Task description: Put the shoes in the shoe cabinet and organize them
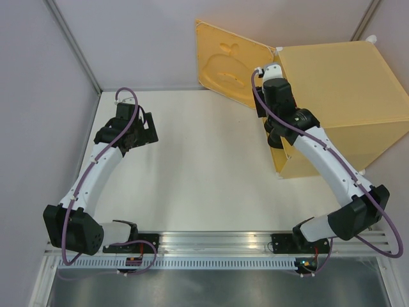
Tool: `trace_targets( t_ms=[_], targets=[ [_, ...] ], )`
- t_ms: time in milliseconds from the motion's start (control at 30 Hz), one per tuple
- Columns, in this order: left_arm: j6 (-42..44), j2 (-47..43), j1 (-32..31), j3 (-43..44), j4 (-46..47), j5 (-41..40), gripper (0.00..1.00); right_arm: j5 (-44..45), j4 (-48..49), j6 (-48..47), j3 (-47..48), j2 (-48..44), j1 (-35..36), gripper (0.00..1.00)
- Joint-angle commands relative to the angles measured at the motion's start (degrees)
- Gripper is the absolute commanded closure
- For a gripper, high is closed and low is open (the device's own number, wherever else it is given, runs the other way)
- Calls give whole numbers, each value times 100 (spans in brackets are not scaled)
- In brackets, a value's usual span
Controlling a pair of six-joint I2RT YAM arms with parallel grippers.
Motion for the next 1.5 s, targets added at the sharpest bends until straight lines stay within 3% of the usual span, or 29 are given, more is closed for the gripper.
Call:
trace_targets(
  t_ms=[0, 333, 633, 767, 900, 1133, 1467],
  targets=[
    [192, 31, -7, -11, 205, 126, 1, -15, 209, 311, -37, -287, -15, 36],
    [192, 49, -7, -11, 205, 135, 1, 267, 323, 610, -151, -348, -7, 37],
    [210, 31, -7, -28, 231, 161, 1, -549, 446, 610, -72, -647, -7, 36],
    [236, 14, -7, -64, 345, 416, 1, -884, 473, 531, 94, -665, -15, 27],
    [271, 5, -7, -99, 389, 355, 1, -1069, 350, 408, 717, -253, -15, 18],
    [262, 31, -7, -143, 416, 126, 1, -999, -336, 418, 2667, 986, -15, 4],
    [271, 163, -7, -152, 407, 126, 1, -1727, 674, -461, 3724, 2076, -507, 2]
  ],
)
